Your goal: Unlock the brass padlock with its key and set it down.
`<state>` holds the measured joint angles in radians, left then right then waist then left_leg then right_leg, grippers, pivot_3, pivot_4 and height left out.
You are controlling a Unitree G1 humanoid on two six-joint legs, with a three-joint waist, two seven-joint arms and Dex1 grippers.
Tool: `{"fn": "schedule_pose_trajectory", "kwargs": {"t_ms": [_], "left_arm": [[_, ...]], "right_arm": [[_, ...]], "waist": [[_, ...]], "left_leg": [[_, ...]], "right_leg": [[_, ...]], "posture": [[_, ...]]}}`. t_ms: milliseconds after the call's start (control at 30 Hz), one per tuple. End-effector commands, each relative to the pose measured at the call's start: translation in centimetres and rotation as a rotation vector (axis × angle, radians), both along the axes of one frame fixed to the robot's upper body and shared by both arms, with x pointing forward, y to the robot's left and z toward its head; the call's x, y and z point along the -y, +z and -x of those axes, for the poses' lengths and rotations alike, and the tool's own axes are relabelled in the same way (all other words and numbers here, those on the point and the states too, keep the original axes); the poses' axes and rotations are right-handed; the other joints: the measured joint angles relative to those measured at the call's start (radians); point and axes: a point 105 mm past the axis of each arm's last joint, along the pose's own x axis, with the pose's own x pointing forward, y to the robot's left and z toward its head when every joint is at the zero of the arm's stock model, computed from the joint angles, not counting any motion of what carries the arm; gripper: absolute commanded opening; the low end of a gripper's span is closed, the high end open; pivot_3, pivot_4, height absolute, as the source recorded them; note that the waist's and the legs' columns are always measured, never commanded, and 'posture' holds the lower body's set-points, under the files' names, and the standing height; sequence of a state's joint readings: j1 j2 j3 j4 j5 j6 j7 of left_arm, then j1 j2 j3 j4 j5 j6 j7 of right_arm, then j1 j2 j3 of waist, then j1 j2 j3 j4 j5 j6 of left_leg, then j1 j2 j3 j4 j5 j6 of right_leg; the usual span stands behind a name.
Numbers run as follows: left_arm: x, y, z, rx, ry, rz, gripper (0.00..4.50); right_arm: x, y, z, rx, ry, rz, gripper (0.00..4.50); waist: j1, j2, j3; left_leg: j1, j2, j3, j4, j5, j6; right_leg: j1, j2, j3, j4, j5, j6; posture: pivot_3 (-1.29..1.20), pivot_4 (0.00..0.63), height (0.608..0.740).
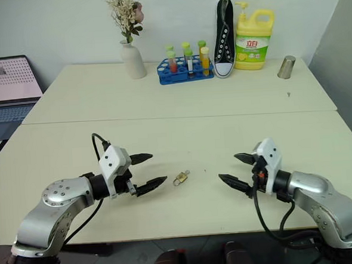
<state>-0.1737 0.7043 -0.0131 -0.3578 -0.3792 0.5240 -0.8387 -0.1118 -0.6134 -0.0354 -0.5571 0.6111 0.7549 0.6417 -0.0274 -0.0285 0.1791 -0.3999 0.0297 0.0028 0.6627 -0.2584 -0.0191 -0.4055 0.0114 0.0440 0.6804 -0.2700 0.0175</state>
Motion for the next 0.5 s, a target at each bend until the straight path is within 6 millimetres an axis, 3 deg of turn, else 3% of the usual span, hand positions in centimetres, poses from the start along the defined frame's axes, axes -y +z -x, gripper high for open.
{"fn": "schedule_pose_trajectory", "kwargs": {"t_ms": [33, 200, 500], "left_arm": [[1.3, -0.8, 0.4, -0.050, -0.046, -0.007, 4.50], [1.6, -2.6, 0.5, -0.094, -0.060, -0.088, 4.50], [3.0, -4.1, -1.1, -0.106, -0.011, -0.107, 4.50]], "right_arm": [[-0.3, 0.9, 0.6, 0.042, 0.019, 0.019, 4.47], [-0.4, 0.6, 1.4, 0.056, 0.016, 0.074, 4.47], [-0.9, 0.4, 2.4, 0.073, 0.006, 0.102, 4.47]], "waist": [[0.000, 0.000, 0.000], [0.000, 0.000, 0.000], [0.000, 0.000, 0.000]], "left_leg": [[0.000, 0.000, 0.000, 0.000, 0.000, 0.000], [0.000, 0.000, 0.000, 0.000, 0.000, 0.000], [0.000, 0.000, 0.000, 0.000, 0.000, 0.000]], "right_leg": [[0.000, 0.000, 0.000, 0.000, 0.000, 0.000], [0.000, 0.000, 0.000, 0.000, 0.000, 0.000], [0.000, 0.000, 0.000, 0.000, 0.000, 0.000]], "posture": [[0.00, 0.150, 0.740], [0.00, 0.150, 0.740], [0.00, 0.150, 0.740]]}}
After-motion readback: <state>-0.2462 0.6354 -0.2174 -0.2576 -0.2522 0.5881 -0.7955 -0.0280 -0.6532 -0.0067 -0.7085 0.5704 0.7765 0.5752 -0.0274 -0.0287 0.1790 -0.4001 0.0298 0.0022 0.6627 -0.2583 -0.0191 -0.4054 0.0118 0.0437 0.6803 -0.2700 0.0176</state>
